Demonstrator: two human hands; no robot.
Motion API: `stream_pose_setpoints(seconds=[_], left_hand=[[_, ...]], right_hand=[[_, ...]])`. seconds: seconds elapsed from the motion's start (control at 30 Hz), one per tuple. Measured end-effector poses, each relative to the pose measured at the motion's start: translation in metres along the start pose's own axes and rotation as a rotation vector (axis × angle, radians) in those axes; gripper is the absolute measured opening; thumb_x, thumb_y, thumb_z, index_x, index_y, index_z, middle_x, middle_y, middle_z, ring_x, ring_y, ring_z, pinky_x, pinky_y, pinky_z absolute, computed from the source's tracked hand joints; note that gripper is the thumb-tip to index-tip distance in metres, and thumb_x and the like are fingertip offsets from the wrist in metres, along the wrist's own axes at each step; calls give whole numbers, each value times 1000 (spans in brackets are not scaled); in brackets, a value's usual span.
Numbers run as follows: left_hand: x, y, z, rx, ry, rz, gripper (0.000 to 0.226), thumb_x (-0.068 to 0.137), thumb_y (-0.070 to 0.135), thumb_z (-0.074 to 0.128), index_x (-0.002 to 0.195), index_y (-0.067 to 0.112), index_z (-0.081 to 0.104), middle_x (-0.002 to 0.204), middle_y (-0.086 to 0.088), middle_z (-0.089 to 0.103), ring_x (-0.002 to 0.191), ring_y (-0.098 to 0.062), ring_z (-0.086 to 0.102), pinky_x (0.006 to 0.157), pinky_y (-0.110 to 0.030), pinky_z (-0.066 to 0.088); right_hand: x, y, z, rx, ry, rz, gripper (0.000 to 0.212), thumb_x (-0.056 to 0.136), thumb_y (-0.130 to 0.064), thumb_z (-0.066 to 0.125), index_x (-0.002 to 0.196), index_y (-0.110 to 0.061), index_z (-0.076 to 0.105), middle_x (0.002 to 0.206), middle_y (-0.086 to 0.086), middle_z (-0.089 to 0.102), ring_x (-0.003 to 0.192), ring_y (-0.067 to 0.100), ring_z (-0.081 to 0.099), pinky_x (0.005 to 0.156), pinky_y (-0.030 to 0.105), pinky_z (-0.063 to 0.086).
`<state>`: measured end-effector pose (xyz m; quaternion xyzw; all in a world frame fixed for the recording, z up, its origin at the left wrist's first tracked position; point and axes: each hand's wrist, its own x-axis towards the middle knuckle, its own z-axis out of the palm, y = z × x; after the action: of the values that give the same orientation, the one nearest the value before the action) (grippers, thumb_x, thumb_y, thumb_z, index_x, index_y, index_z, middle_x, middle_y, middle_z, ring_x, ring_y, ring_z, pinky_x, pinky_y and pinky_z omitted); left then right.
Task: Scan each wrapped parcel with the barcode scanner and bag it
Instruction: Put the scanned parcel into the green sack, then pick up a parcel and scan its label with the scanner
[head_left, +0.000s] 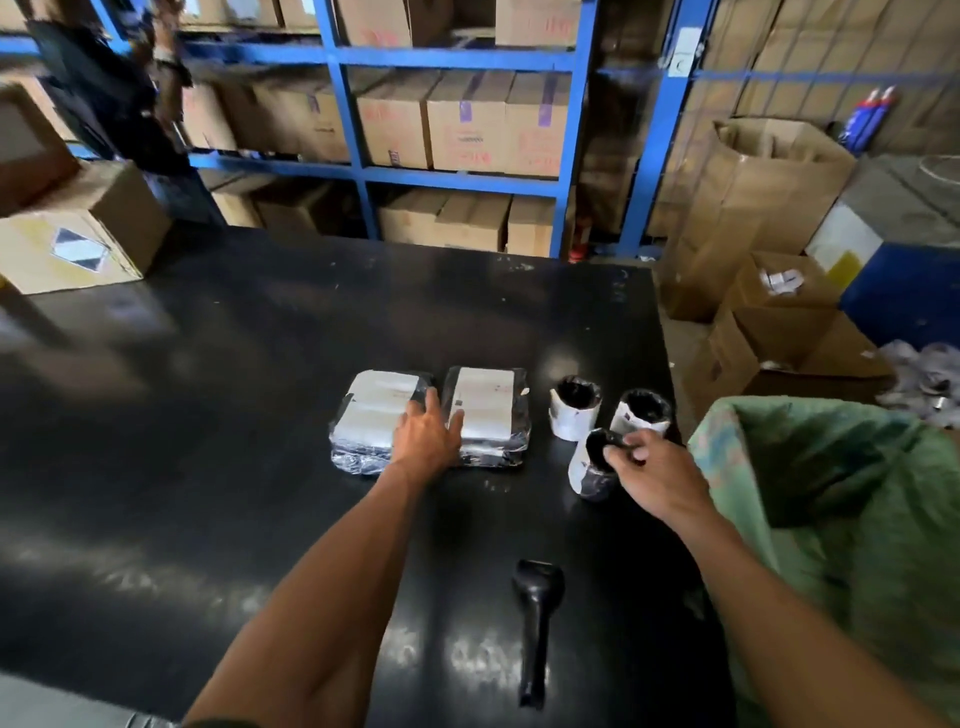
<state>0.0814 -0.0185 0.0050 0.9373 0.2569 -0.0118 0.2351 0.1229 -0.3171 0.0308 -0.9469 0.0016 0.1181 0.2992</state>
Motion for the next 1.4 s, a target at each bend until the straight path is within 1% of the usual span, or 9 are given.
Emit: stream_pose_setpoints(seconds=[0.2, 0.47, 0.63, 0.83, 0.9, 0.97, 1.03, 1.2, 1.4], left_hand=[[20, -70, -20, 94, -20, -103, 91, 94, 65, 48, 160, 17, 8, 157, -29, 20, 142, -47, 26, 114, -55, 24], [67, -110, -19, 117, -54, -206, 108, 82, 79, 52, 160, 24, 1, 151, -28, 25, 136, -46, 31, 111, -61, 25], [98, -119, -14, 89, -120, -243, 109, 81, 72, 64, 158, 29, 0, 148, -30, 29, 133, -49, 35, 110, -62, 26], [144, -139, -23, -64, -322, -201, 150, 49, 77, 84, 154, 41, -18, 150, -21, 43, 133, -43, 44, 111, -53, 38], [153, -142, -30, -177, -384, -204, 158, 48, 65, 93, 151, 43, -26, 141, -16, 52, 110, -32, 61, 101, -45, 49], [159, -142, -32, -255, -409, -148, 141, 70, 33, 92, 158, 32, -19, 124, -9, 54, 80, -19, 60, 83, -37, 51], [160, -139, -35, -225, -427, -106, 130, 72, 31, 90, 161, 31, -6, 110, -8, 60, 70, -16, 56, 76, -34, 47], [135, -132, -42, -119, -285, -101, 127, 55, 72, 85, 157, 40, 16, 140, -12, 57, 123, -37, 56, 104, -43, 45], [97, -124, -30, -356, -138, -149, 116, 55, 61, 90, 152, 45, 29, 136, -17, 53, 122, -37, 55, 103, -44, 49]], right_hand=[[-43, -20, 59, -139, -219, 132, 70, 78, -72, 59, 136, -33, 53, 139, 3, 61, 129, 31, 57, 104, 42, 45], [-75, -20, 102, -183, -437, 283, 102, 70, -81, 64, 153, -29, 36, 153, 7, 49, 139, 31, 50, 109, 40, 42], [-76, -10, 126, -86, -533, 372, 118, 67, -60, 82, 160, -19, 21, 151, 9, 49, 134, 28, 53, 104, 33, 45], [-69, -1, 141, 110, -484, 450, 95, 67, -27, 82, 151, -24, 36, 130, 4, 60, 111, 22, 65, 80, 33, 59], [-64, -2, 139, 252, -480, 490, 78, 72, -18, 79, 140, -27, 43, 114, 3, 65, 96, 18, 68, 64, 33, 60], [-55, -7, 130, 346, -442, 495, 55, 76, -15, 76, 125, -25, 53, 105, 4, 70, 87, 17, 69, 64, 31, 58], [-45, -21, 117, 446, -443, 468, 28, 83, -11, 68, 110, -15, 64, 91, 10, 75, 72, 20, 68, 66, 31, 54], [-22, -58, 98, 669, -495, 443, 19, 95, -12, 53, 108, -6, 64, 91, 19, 73, 60, 18, 57, 53, 28, 52], [-5, -116, 92, 866, -361, 331, 23, 97, -14, 49, 114, -7, 63, 88, 18, 69, 51, 22, 53, 46, 29, 46]])
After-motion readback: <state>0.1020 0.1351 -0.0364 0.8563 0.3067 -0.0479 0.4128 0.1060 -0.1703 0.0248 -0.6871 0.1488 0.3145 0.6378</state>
